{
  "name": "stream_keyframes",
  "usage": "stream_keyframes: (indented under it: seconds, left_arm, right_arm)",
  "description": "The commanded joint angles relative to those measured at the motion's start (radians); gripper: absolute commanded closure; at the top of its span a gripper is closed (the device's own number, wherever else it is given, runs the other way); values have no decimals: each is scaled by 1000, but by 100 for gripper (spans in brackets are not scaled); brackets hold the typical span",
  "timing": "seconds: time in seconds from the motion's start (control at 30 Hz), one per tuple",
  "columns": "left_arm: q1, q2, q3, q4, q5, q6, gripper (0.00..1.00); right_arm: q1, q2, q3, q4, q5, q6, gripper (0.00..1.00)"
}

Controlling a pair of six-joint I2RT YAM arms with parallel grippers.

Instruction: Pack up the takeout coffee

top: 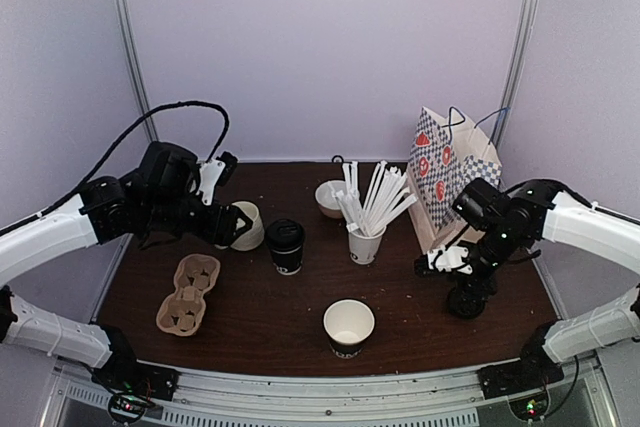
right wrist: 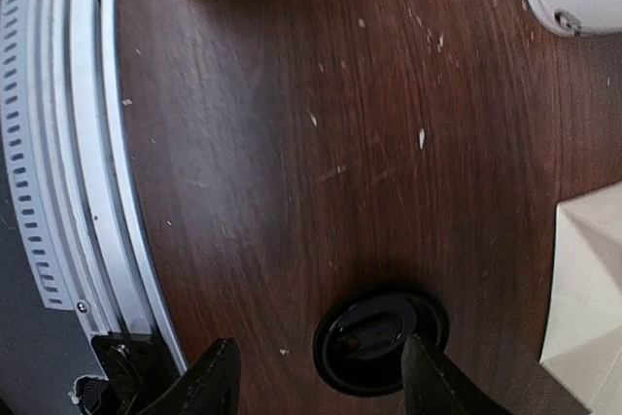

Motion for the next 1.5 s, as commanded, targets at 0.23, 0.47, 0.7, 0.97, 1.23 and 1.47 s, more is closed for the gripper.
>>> stream_keyframes:
  seconds: [0.23,0.47,0.7,0.97,1.23,1.47]
  left_arm:
    - [7,1,7,97,-8,25,32]
    - [7,-43,-35,91,-14,4,31]
    - [7,-77,-61,79,-31,3,31]
    - [7,-96,-71,74,-41,7,31]
    - [7,-93,-80,84,-33,11,31]
    - [6,-78,-61,169,46,96,31]
  right_arm:
    - [-46,-61,-251,145,293,-40,45]
    - [-46,9,-256,119,256,-85,46]
    - [-47,90,-270,160,276,-82,48]
    - [-46,164,-291,235,333,-60,58]
    - [-47,165,-277,206,326,-37,80]
    - [-46,55,-139,28,153,29,89]
